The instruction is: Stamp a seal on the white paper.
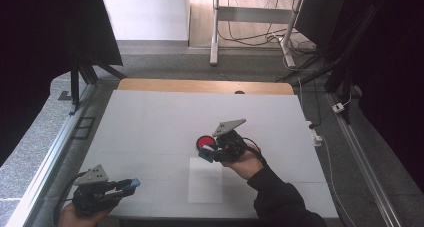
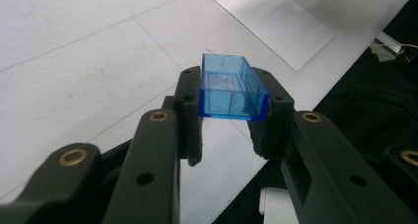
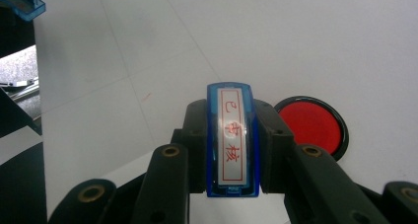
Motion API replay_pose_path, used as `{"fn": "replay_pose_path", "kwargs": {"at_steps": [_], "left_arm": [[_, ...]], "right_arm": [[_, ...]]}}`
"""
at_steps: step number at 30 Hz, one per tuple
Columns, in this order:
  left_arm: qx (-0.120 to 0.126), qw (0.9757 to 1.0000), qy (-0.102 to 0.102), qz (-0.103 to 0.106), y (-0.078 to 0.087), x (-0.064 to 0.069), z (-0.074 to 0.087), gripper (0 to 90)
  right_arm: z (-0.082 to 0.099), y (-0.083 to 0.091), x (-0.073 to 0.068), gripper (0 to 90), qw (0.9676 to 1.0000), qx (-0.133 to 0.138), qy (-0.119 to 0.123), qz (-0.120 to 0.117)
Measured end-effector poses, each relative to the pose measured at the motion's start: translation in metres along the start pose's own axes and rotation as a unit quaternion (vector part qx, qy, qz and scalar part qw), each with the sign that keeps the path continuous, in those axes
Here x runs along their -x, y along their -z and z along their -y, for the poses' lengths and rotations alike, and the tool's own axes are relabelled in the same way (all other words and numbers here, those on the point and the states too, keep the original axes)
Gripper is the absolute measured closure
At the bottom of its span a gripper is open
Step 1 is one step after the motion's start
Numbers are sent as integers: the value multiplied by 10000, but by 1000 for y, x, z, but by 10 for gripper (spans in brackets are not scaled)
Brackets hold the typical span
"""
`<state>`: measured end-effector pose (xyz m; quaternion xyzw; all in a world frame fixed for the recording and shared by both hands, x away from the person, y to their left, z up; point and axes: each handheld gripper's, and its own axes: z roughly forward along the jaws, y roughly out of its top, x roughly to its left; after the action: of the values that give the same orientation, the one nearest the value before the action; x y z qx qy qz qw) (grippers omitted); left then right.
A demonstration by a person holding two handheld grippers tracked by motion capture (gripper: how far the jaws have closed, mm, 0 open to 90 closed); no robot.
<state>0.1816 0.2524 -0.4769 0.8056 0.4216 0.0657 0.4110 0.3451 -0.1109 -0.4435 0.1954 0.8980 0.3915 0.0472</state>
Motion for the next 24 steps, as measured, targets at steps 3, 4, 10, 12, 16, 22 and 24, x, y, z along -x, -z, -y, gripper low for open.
{"fn": "replay_pose_path", "kwargs": {"at_steps": [3,4,10,12,16,22,24], "left_arm": [[0,10000,-6,-1,0,0,0,681],[-7,10000,-23,5,0,0,0,681],[-16,10000,-52,5,0,1,0,681],[-21,10000,-60,19,0,1,0,681],[-40,10000,-69,25,-1,1,0,681],[-39,10000,-70,34,-1,1,0,681],[-43,10000,-69,38,-1,1,0,681]], "right_arm": [[1,1,-2,710,10000,40,37,-23],[1,2,-3,710,10000,37,4,-31],[6,4,-7,710,10000,33,-2,-57],[8,4,-9,710,10000,12,31,-44],[12,4,-11,710,10000,-62,44,-39],[18,3,-15,710,9999,-135,91,-35],[19,2,-16,710,9998,-173,108,-23]]}}
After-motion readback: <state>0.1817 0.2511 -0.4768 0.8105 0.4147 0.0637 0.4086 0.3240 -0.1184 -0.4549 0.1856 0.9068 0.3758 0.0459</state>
